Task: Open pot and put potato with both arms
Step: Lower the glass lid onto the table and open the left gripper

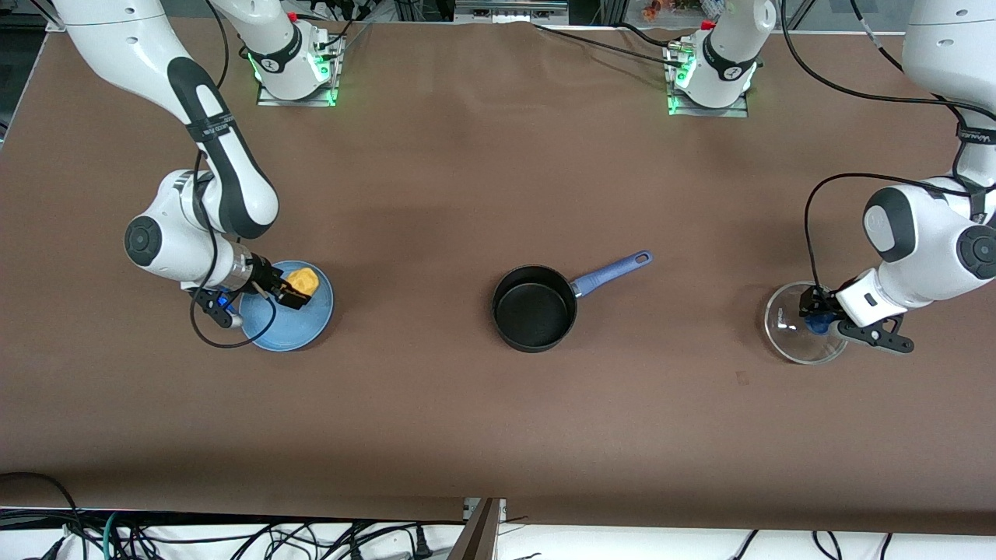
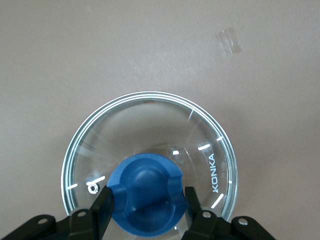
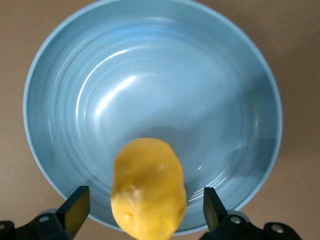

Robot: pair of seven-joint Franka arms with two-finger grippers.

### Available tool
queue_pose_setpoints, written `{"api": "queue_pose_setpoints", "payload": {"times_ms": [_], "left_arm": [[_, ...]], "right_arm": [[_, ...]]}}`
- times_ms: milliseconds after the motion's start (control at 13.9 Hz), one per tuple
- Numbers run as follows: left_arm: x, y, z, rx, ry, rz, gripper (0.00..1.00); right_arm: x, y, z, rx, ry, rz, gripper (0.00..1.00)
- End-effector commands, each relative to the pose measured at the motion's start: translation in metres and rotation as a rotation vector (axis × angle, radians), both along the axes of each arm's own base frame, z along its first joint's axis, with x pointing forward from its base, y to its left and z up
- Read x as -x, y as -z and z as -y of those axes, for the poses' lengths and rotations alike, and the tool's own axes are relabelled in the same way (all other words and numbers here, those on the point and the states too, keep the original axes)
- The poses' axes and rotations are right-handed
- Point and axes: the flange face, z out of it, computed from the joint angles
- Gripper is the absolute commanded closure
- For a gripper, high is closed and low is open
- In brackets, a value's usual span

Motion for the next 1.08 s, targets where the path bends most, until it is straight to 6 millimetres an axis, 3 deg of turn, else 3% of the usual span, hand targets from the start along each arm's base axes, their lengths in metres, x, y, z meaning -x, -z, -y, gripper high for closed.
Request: {"api": "queue_pose_setpoints", "payload": {"times_ms": [0, 72, 216, 360, 504, 719, 863, 935, 1007], "left_arm": [[0.005, 0.011, -0.013, 0.030, 0.006, 0.011, 0.42], [0.005, 0.013, -0.017, 0.044, -0.015, 0.013, 0.34], [0.001, 0.006, -0.016, 0.053, -0.030, 0.018, 0.00], [-0.008, -0.020, -0.007, 0.067, -0.027, 0.006, 0.00], [-0.017, -0.064, 0.013, 0.081, -0.078, -0.045, 0.00], [-0.021, -0.142, 0.046, 0.055, -0.175, -0.129, 0.00], [-0.011, -0.188, 0.063, -0.014, -0.213, -0.138, 0.00], [-0.002, -0.210, 0.073, -0.042, -0.236, -0.143, 0.00], [0.009, -0.234, 0.088, -0.057, -0.258, -0.148, 0.00]], "right_arm": [[-0.003, 0.008, -0.001, -0.008, 0.000, 0.012, 0.00], [-0.003, 0.009, 0.000, -0.006, 0.001, 0.015, 0.01], [-0.003, 0.009, 0.000, -0.006, 0.000, 0.017, 0.12], [-0.002, 0.015, -0.001, -0.005, -0.001, 0.007, 0.33], [-0.004, 0.011, -0.004, -0.008, -0.010, 0.012, 0.53], [-0.028, -0.023, -0.013, -0.041, -0.028, -0.010, 0.58], [-0.048, -0.052, -0.024, -0.063, 0.004, -0.061, 0.58], [-0.055, -0.061, -0.035, -0.062, 0.032, -0.075, 0.58], [-0.058, -0.068, -0.061, -0.060, 0.050, -0.084, 0.57]]}}
